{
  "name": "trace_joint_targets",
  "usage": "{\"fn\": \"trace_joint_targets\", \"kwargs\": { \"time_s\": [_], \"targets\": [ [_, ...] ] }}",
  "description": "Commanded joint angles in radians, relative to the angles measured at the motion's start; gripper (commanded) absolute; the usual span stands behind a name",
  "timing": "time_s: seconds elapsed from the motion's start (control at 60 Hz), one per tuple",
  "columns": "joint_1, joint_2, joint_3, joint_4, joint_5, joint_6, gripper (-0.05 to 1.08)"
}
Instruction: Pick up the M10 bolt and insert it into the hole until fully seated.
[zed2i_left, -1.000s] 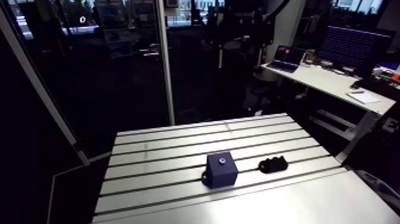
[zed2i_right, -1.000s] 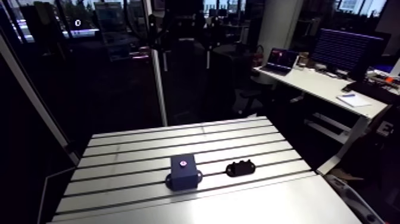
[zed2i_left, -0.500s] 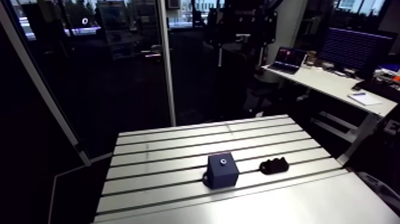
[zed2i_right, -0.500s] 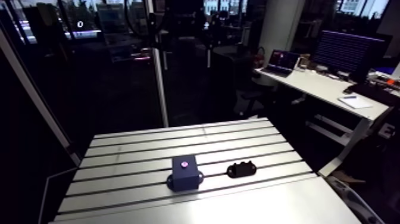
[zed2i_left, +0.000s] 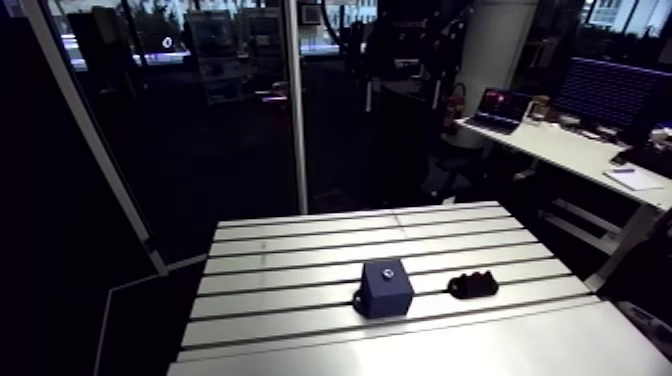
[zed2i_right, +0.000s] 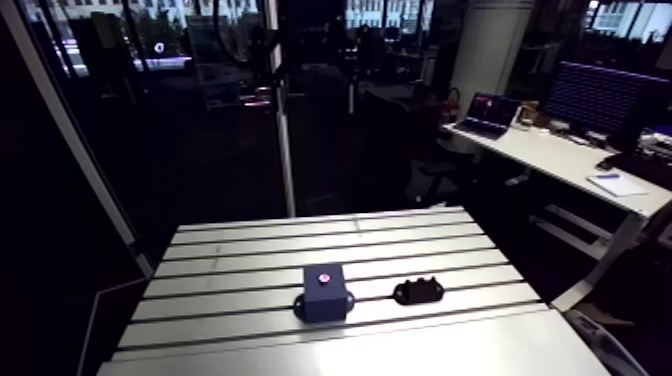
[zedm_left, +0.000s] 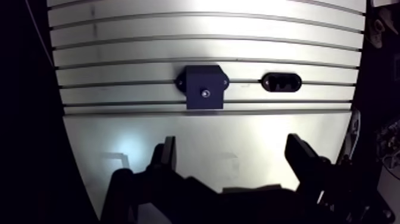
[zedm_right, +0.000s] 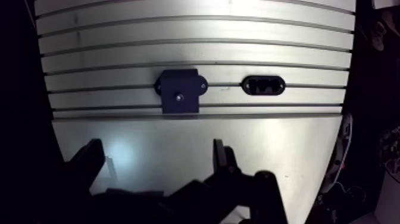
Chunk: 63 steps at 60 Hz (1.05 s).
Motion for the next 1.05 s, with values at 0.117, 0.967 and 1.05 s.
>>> {"fn": "trace_joint_targets", "kwargs": {
  "time_s": [0.117,0.967,1.05],
  "targets": [
    [0.060,0.008,-0.009,-0.004,-0.003,0.046,0.01],
    [0.069,0.048,0.000,-0.035,0.002,0.059,0.01],
    [0.069,0.048,0.000,-0.035,0.003,0.058,0.01]
  ]
}}
